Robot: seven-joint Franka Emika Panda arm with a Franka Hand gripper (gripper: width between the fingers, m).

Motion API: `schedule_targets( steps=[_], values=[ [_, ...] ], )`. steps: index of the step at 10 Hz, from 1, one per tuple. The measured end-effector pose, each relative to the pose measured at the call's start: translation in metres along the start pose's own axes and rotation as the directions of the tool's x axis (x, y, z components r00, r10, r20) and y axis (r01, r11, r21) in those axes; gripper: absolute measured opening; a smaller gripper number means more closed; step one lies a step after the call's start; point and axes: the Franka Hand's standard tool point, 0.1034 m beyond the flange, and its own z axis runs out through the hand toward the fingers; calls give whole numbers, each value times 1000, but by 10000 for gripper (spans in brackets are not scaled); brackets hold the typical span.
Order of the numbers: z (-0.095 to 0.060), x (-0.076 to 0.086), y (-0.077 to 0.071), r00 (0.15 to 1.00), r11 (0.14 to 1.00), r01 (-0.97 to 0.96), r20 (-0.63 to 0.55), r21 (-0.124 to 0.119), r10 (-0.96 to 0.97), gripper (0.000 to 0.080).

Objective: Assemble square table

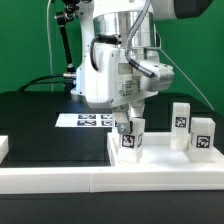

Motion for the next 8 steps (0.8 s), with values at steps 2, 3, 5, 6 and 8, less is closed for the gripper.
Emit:
schedule_targets(
  steps=[2, 3, 5, 6, 8],
  values=[
    [0, 0, 0, 999, 999, 45, -2, -1, -45, 606],
    [0, 2, 0, 983, 983, 181, -1, -9, -181, 606],
    [0, 1, 1, 939, 939, 344, 2, -15, -344, 648],
    [0, 1, 1, 911, 911, 411, 4, -14, -411, 648],
    [1, 2, 1, 849, 849, 528, 5, -14, -528, 649]
  ],
)
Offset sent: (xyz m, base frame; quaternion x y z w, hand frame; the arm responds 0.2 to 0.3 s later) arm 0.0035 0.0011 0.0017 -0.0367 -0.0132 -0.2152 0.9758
